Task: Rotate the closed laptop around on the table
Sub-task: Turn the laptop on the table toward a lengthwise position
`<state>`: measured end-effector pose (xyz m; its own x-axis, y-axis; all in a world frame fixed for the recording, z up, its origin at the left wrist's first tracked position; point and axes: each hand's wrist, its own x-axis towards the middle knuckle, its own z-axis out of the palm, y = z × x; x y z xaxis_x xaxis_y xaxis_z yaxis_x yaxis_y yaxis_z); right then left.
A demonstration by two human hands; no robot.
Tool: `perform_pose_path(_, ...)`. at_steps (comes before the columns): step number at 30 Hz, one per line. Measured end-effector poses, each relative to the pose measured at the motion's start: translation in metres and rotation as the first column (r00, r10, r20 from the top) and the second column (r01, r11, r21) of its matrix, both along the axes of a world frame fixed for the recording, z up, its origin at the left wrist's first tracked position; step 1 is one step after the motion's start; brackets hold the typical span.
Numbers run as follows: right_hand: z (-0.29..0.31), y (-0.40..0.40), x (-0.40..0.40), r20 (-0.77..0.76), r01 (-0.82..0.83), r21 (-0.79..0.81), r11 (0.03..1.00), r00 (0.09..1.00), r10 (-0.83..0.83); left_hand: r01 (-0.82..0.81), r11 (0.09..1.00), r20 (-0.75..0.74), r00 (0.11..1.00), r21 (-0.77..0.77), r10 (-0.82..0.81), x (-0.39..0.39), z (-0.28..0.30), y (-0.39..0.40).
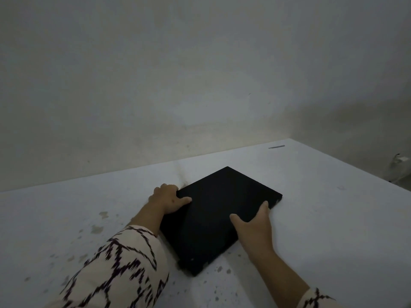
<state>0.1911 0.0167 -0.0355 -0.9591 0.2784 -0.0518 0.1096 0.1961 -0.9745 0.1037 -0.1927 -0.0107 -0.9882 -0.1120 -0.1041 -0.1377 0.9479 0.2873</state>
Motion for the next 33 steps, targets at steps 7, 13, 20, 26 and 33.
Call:
perform_pose_path(7,0.008,0.005,-0.021,0.026,-0.034,0.057,0.998,0.999,0.033,-0.031,0.999,-0.040,0.999,0.025,0.032,0.015,-0.002,-0.015)
perform_pose_path(13,0.016,0.019,-0.032,0.042,-0.098,0.191,0.977,0.995,0.092,-0.023,1.000,-0.053,0.998,0.014,0.024,0.027,-0.002,-0.016)
perform_pose_path(20,0.015,0.022,-0.023,0.065,-0.150,0.268,0.952,0.988,0.137,-0.030,0.995,-0.085,0.996,0.091,0.038,0.038,-0.002,-0.008)
perform_pose_path(26,0.012,0.011,-0.014,0.072,-0.109,0.303,0.947,0.993,0.091,-0.050,0.982,-0.143,0.987,0.180,0.077,0.034,-0.009,0.001)
perform_pose_path(33,0.017,0.011,-0.023,0.067,-0.116,0.226,0.967,0.992,0.103,-0.092,0.963,-0.052,0.993,0.254,0.108,0.042,-0.004,-0.014)
